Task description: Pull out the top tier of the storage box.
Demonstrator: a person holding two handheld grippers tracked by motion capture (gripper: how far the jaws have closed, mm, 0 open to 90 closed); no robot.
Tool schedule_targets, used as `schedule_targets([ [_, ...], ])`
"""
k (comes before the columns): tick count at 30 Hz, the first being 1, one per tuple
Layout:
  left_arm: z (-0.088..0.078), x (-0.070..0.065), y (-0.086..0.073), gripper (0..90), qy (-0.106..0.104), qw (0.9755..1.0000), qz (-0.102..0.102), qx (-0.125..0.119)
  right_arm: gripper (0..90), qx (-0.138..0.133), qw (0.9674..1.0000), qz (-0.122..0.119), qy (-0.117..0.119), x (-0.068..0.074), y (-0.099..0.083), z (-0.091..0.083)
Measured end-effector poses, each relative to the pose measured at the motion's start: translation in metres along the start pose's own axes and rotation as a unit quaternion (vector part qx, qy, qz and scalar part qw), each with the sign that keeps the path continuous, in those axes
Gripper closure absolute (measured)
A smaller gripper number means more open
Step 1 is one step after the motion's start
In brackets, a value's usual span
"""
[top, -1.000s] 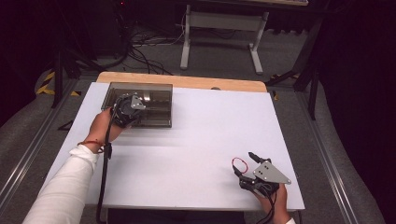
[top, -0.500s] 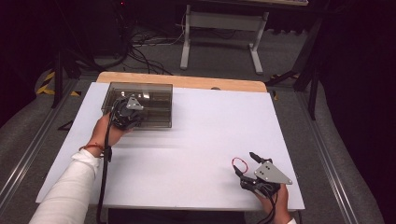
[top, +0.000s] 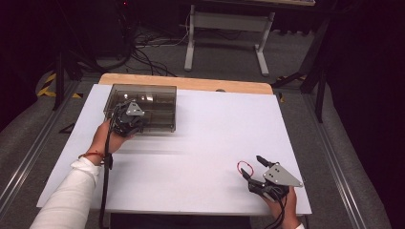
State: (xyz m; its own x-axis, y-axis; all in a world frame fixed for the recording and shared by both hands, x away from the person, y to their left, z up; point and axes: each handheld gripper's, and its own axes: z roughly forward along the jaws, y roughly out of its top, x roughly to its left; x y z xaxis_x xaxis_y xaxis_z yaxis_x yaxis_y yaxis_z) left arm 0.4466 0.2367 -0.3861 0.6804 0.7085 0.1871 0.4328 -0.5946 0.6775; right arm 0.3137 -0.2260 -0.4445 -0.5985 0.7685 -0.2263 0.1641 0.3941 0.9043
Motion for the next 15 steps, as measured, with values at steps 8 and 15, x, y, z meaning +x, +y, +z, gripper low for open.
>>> schedule_targets([
  [8, -0.0021, -0.0025, -0.0009, 89.6, -0.001, 1.0, 0.007, 0.005, 31.2, 0.005, 1.0, -0.004, 0.005, 0.0017, 0.0001, 0.0013],
  [15, -0.0024, -0.0057, -0.0021, 89.6, 0.015, 0.9998, 0.013, -0.003, 35.2, -0.006, 0.9996, 0.02, 0.017, -0.0008, -0.0005, 0.0006],
])
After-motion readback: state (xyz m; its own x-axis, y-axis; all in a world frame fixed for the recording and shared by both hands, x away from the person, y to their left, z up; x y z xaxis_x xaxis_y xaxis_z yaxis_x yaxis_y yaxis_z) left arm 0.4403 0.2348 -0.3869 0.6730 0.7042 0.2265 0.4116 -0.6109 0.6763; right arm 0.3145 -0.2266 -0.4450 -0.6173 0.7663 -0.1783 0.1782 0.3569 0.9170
